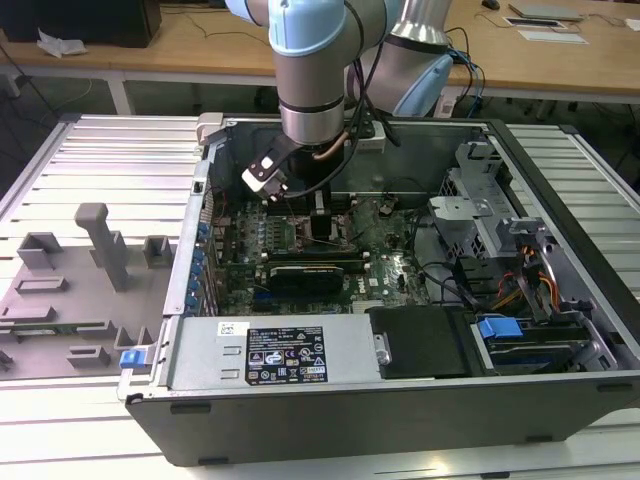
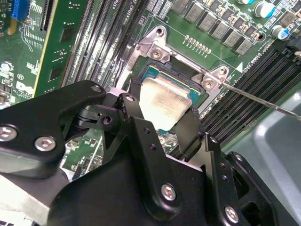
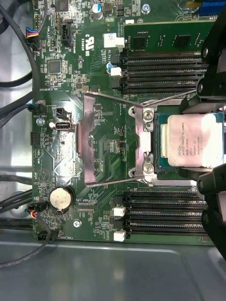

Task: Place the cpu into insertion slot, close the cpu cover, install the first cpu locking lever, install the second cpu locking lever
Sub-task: 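Place the cpu into insertion slot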

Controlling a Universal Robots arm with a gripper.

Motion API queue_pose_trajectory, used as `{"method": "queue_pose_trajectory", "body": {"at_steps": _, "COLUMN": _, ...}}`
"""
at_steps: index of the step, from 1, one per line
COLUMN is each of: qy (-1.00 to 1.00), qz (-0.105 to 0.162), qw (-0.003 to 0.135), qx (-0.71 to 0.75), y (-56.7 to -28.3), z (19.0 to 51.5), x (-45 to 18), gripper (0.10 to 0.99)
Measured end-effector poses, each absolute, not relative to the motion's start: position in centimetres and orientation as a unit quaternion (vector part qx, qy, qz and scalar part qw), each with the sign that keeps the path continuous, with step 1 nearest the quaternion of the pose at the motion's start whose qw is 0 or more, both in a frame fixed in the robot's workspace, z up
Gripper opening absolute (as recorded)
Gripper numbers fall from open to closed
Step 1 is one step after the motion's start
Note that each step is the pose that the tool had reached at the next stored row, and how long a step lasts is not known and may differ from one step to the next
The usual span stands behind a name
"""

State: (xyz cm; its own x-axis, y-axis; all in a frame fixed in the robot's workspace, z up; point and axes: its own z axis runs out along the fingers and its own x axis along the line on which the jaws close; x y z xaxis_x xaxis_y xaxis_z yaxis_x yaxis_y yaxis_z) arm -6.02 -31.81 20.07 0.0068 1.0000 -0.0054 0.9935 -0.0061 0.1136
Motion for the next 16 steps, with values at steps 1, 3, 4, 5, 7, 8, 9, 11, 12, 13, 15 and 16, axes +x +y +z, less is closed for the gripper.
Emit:
{"method": "queue_pose_trajectory", "body": {"at_steps": 1, "qy": 0.703, "qz": 0.038, "qw": 0.042, "qx": 0.708, "y": -31.78, "z": 20.02, "x": -6.03, "gripper": 0.541}}
{"method": "queue_pose_trajectory", "body": {"at_steps": 3, "qy": 0.703, "qz": 0.038, "qw": 0.042, "qx": 0.709, "y": -31.74, "z": 19.95, "x": -6.05, "gripper": 0.541}}
{"method": "queue_pose_trajectory", "body": {"at_steps": 4, "qy": 0.703, "qz": 0.038, "qw": 0.042, "qx": 0.709, "y": -31.72, "z": 19.9, "x": -6.06, "gripper": 0.541}}
{"method": "queue_pose_trajectory", "body": {"at_steps": 5, "qy": 0.703, "qz": 0.038, "qw": 0.042, "qx": 0.709, "y": -31.72, "z": 19.9, "x": -6.06, "gripper": 0.541}}
{"method": "queue_pose_trajectory", "body": {"at_steps": 7, "qy": 0.703, "qz": 0.038, "qw": 0.042, "qx": 0.709, "y": -31.72, "z": 19.9, "x": -6.06, "gripper": 0.541}}
{"method": "queue_pose_trajectory", "body": {"at_steps": 8, "qy": 0.703, "qz": 0.038, "qw": 0.042, "qx": 0.709, "y": -31.72, "z": 19.89, "x": -6.06, "gripper": 0.541}}
{"method": "queue_pose_trajectory", "body": {"at_steps": 9, "qy": 0.703, "qz": 0.038, "qw": 0.042, "qx": 0.709, "y": -31.72, "z": 19.9, "x": -6.06, "gripper": 0.541}}
{"method": "queue_pose_trajectory", "body": {"at_steps": 11, "qy": 0.703, "qz": 0.038, "qw": 0.042, "qx": 0.709, "y": -31.72, "z": 19.9, "x": -6.06, "gripper": 0.553}}
{"method": "queue_pose_trajectory", "body": {"at_steps": 12, "qy": 0.703, "qz": 0.038, "qw": 0.042, "qx": 0.709, "y": -31.72, "z": 19.9, "x": -6.06, "gripper": 0.616}}
{"method": "queue_pose_trajectory", "body": {"at_steps": 13, "qy": 0.703, "qz": 0.038, "qw": 0.042, "qx": 0.709, "y": -31.72, "z": 19.9, "x": -6.06, "gripper": 0.616}}
{"method": "queue_pose_trajectory", "body": {"at_steps": 15, "qy": 0.703, "qz": 0.038, "qw": 0.042, "qx": 0.709, "y": -31.72, "z": 19.91, "x": -6.06, "gripper": 0.616}}
{"method": "queue_pose_trajectory", "body": {"at_steps": 16, "qy": 0.703, "qz": 0.038, "qw": 0.042, "qx": 0.709, "y": -31.72, "z": 20.03, "x": -6.06, "gripper": 0.616}}
